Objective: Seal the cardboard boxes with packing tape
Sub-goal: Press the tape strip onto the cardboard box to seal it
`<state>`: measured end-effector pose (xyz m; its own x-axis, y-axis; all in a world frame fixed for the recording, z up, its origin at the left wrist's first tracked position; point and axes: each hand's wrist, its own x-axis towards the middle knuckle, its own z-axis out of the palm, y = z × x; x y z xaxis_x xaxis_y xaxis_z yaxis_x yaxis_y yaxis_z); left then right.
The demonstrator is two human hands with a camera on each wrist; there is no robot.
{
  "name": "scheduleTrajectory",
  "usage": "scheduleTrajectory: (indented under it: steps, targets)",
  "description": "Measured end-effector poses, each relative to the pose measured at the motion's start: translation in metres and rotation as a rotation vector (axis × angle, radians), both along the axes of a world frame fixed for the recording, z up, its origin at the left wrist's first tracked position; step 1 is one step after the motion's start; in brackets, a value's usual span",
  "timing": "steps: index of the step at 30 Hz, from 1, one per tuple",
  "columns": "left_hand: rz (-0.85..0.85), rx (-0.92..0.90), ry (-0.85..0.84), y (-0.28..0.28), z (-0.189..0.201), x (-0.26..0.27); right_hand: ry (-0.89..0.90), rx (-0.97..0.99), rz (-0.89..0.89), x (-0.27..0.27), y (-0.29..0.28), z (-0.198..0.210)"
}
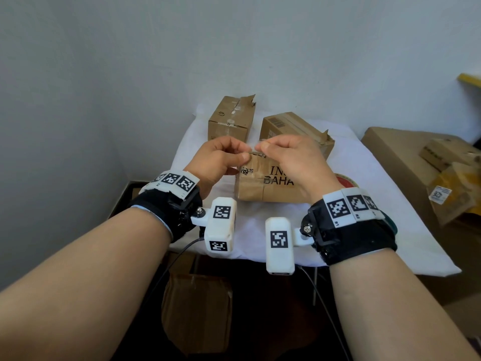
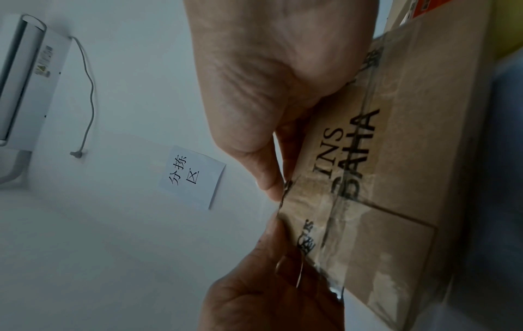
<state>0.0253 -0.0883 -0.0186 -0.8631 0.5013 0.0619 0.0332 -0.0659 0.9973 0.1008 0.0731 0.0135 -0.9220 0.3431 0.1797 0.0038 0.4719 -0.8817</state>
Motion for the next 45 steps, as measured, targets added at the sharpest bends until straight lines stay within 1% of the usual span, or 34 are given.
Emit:
scheduleTrajectory:
  steps: [6,13,22,27,31,35,38,40,45]
  targets:
    - [-0.003,0.002,0.02,0.0,-0.001,-0.001,-0.004,0.003,0.01,0.001,0.0,-0.001]
    - [0.004,-0.038,0.145,0.002,-0.001,0.0,-0.031,0.056,0.022,0.004,0.001,0.0]
    - [0.023,-0.034,0.139,0.003,-0.001,0.0,-0.02,0.064,0.094,0.007,0.008,-0.001]
    - [0.016,-0.032,0.136,0.002,-0.001,-0.001,-0.053,0.054,0.141,0.007,0.012,-0.002]
    - [-0.003,-0.038,0.166,0.004,0.0,0.0,-0.004,0.016,0.089,0.004,0.013,-0.006]
    - [-0.001,-0.051,0.181,0.006,-0.001,-0.001,0.097,0.061,0.004,0.005,0.011,-0.007]
    - [0.003,-0.075,0.173,0.006,0.0,0.0,0.1,0.152,-0.055,0.008,0.013,-0.006]
    - [0.004,-0.086,0.173,0.006,0.001,-0.001,0.104,0.201,-0.057,0.01,0.014,-0.006]
    - [0.001,-0.069,0.132,0.007,0.003,0.0,0.11,0.275,0.005,0.013,0.012,-0.004]
